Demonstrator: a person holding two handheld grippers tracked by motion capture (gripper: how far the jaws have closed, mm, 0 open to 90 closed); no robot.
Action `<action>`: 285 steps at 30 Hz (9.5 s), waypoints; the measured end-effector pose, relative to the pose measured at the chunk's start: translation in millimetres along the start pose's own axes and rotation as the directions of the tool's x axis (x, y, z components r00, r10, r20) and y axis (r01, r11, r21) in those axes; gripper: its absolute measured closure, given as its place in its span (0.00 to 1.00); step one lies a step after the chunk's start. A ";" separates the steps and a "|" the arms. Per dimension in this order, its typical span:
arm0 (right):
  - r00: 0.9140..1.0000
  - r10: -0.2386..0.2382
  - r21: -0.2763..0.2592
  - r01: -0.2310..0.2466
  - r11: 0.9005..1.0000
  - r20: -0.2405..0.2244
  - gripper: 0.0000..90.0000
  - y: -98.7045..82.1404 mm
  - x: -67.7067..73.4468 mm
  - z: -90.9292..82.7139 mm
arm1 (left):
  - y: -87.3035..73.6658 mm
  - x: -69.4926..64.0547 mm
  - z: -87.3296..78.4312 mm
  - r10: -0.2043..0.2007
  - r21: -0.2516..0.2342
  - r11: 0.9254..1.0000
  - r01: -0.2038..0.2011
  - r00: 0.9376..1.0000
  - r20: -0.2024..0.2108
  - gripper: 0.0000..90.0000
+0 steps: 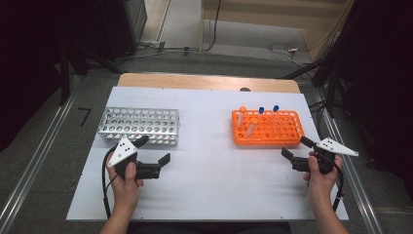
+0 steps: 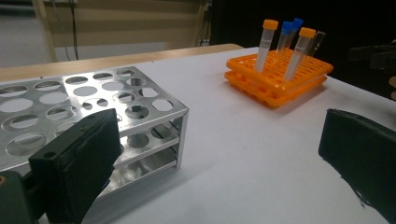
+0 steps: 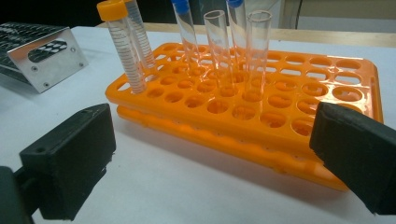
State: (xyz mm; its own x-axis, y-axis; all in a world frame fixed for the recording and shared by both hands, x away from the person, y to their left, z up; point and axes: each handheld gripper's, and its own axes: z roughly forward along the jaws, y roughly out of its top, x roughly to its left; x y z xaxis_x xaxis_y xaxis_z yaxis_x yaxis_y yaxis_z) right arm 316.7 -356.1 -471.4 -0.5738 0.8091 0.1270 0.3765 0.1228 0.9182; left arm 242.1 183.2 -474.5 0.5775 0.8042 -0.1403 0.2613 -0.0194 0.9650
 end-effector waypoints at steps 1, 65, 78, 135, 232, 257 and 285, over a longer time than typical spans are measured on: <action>1.000 -0.001 -0.002 0.001 1.000 0.002 0.00 0.6 0.2 -0.1 | -0.1 -0.5 0.4 0.001 -0.001 1.000 -0.001 1.000 0.001 0.00; 0.990 0.004 0.048 -0.011 0.999 0.143 0.83 21.6 -18.6 65.5 | -1.0 -13.1 13.4 0.014 0.023 1.000 -0.015 0.999 0.043 0.00; 0.994 0.007 0.006 -0.007 1.000 0.105 0.83 46.2 -3.8 26.7 | 19.5 -32.2 18.2 0.067 0.050 0.996 -0.069 0.996 0.053 0.00; 0.858 -0.288 0.146 0.380 0.914 -0.426 0.83 22.3 186.7 81.9 | 37.3 -98.3 81.0 0.086 0.172 0.974 -0.146 0.944 0.318 0.82; 0.956 -0.078 0.056 0.098 0.994 -0.284 0.00 -7.3 36.0 -10.5 | 98.7 54.9 112.2 0.068 0.126 0.991 -0.046 0.982 -0.178 0.84; 0.958 -0.081 0.063 0.102 0.993 -0.276 0.00 -8.1 36.7 -9.4 | 73.9 58.7 124.3 -0.001 0.250 0.967 0.056 0.977 -0.215 0.84; 0.962 -0.097 0.068 0.118 0.991 -0.256 0.00 -6.1 40.0 -8.1 | 74.3 21.7 70.4 -0.021 0.110 0.994 0.028 0.998 -0.060 0.10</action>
State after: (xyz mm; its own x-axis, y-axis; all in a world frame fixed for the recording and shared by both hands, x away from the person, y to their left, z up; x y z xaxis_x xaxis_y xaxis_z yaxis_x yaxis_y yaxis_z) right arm 285.5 -329.1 -468.8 -0.7744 0.6193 0.1292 0.3550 0.2563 0.8990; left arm 328.5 157.4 -421.4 0.5246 0.8385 -0.1474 0.3606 -0.0620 0.9307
